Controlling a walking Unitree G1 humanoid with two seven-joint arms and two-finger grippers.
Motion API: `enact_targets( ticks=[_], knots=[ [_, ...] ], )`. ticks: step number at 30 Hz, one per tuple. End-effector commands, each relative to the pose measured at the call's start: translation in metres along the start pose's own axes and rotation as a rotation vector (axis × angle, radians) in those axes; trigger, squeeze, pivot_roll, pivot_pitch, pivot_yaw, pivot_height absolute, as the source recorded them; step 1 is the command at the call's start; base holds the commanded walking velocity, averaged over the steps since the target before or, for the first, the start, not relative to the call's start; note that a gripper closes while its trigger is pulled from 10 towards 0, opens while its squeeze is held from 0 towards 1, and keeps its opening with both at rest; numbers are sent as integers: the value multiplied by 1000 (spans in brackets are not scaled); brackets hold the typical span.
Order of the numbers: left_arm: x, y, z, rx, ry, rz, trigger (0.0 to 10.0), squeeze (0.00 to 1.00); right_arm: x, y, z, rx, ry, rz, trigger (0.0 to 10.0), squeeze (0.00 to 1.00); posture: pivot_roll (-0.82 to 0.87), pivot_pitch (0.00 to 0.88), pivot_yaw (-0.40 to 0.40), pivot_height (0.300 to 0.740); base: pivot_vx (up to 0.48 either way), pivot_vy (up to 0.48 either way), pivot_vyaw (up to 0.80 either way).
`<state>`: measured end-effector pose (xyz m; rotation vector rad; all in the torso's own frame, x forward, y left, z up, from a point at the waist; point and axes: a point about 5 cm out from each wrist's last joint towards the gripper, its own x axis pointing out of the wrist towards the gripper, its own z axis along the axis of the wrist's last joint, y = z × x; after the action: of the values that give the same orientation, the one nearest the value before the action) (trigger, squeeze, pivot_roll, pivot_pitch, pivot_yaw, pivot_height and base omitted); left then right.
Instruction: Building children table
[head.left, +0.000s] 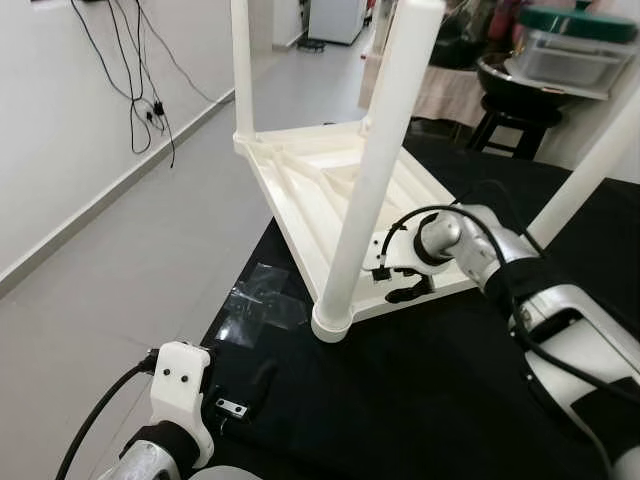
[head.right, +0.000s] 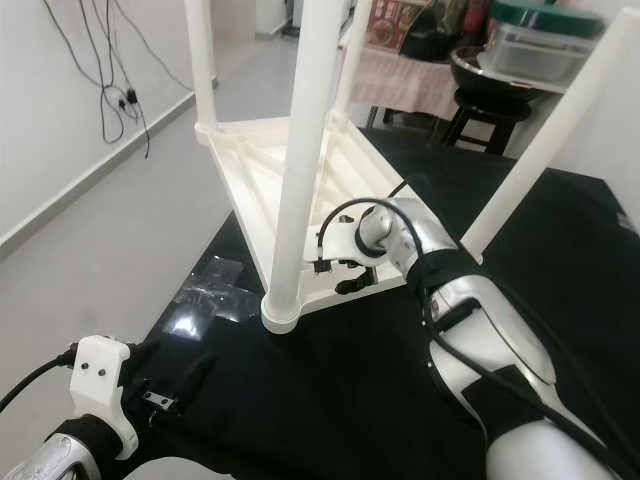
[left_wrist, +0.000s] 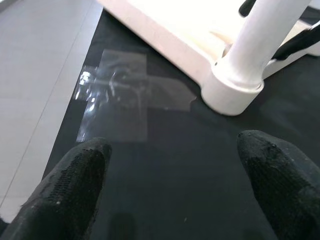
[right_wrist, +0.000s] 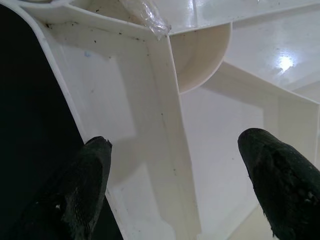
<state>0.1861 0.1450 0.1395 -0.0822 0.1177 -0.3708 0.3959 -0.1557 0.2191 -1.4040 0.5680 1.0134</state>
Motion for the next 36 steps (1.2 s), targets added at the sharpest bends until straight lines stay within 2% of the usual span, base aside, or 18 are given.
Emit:
enact_targets(
  ticks=[1, 6, 7, 8, 9, 10, 15, 18, 20, 22, 23, 24, 27, 29, 34, 36],
  knots=[
    [-1, -2, 1, 8, 13, -9, 10000, 0, 5, 14, -20, 36, 59, 88, 10000, 0, 45, 145, -116, 740, 0, 0, 0],
    [0, -1, 2, 9, 14, -8, 10000, 0, -2, 9, -22, 60, 41, 70, 10000, 0, 44, 141, -115, 740, 0, 0, 0],
    [1, -1, 2, 10, 13, -9, 10000, 0, -9, 3, -20, 97, -18, 48, 10000, 0, 42, 139, -114, 740, 0, 0, 0],
    [1, -1, 2, 10, 13, -9, 10000, 0, -9, 3, -20, 97, -18, 48, 10000, 0, 42, 139, -114, 740, 0, 0, 0],
    [4, -1, 3, 16, 10, -14, 10000, 0, -24, -8, -13, 156, -168, 24, 10000, 0, 43, 134, -109, 740, 0, 0, 0],
    [4, -1, 4, 18, 9, -16, 10000, 0, -29, -10, -11, 169, -216, 22, 10000, 0, 43, 134, -109, 740, 0, 0, 0],
    [5, -2, 4, 20, 9, -20, 10000, 0, -34, -12, -12, 172, -242, 38, 10000, 0, 41, 130, -104, 740, 0, 0, 0],
    [6, -2, 5, 25, 8, -29, 10000, 0, -38, -7, -24, 135, -160, 85, 10000, 0, 37, 128, -104, 740, 0, 0, 0],
    [6, -2, 5, 25, 8, -29, 10000, 0, -38, -7, -24, 135, -160, 85, 10000, 0, 37, 128, -104, 740, 0, 0, 0],
    [7, -3, 5, 26, 6, -33, 10000, 0, -32, 2, -37, 90, -18, 124, 10000, 0, 32, 126, -103, 740, 0, 0, 0],
    [7, -3, 5, 26, 6, -33, 10000, 0, -32, 2, -37, 90, -18, 124, 10000, 0, 32, 126, -103, 740, 0, 0, 0],
    [7, -4, 5, 25, 5, -35, 10000, 0, -25, 6, -40, 72, 42, 136, 10000, 0, 29, 129, -100, 740, 0, 0, 0],
    [8, -4, 6, 25, 5, -36, 10000, 0, -21, 9, -42, 61, 76, 144, 10000, 0, 29, 129, -100, 740, 0, 0, 0],
    [8, -4, 6, 26, 4, -38, 10000, 0, -8, 14, -39, 47, 124, 143, 10000, 0, 30, 129, -101, 740, 0, 0, 0],
    [8, -5, 7, 27, 2, -39, 10000, 0, 5, 17, -31, 16, 150, 136, 10000, 0, 30, 130, -101, 740, 0, 0, 0],
    [8, -5, 7, 27, 2, -39, 10000, 0, 5, 17, -31, 16, 150, 136, 10000, 0, 30, 130, -101, 740, 0, 0, 0]
  ],
)
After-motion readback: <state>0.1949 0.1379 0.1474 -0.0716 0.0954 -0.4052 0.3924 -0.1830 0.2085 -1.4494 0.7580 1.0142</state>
